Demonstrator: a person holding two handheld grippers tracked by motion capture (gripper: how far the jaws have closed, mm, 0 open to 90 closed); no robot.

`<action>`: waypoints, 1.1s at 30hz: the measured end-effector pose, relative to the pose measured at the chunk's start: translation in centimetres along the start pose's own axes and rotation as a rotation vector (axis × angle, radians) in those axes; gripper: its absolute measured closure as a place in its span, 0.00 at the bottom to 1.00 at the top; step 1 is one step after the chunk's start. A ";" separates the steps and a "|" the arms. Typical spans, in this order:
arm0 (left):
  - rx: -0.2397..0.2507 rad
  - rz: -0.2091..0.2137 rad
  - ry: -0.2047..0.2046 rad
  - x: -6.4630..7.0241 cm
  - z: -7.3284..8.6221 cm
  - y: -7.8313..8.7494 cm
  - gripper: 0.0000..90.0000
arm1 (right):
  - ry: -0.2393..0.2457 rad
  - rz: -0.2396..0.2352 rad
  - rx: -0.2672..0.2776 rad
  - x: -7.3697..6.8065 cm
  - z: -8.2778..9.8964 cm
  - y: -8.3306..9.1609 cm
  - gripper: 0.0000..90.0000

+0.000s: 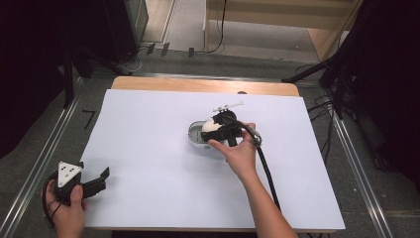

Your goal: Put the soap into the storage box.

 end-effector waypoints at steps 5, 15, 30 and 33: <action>0.000 0.000 0.001 0.0 0.0 0.0 0.15 | -0.002 0.005 -0.013 -0.1 -0.2 -0.5 0.28; 0.001 0.001 0.003 0.0 0.0 0.0 0.15 | -0.021 0.022 -0.025 0.0 -0.3 -1.6 0.28; 0.001 0.002 0.005 0.0 0.0 0.0 0.15 | -0.065 0.045 -0.045 0.1 -0.2 -2.8 0.27; 0.002 0.002 0.006 0.0 0.0 0.0 0.15 | -0.077 0.045 -0.052 0.2 -0.2 -2.9 0.28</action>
Point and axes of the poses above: each handheld gripper's, and its own axes: y roughly backward along the jaws, z roughly out of its underside, x roughly to its right, the point moved 5 cm from there along -y, roughly forward along the jaws, and after that the axes turned 3 degrees about -x, right-handed, at the moved point
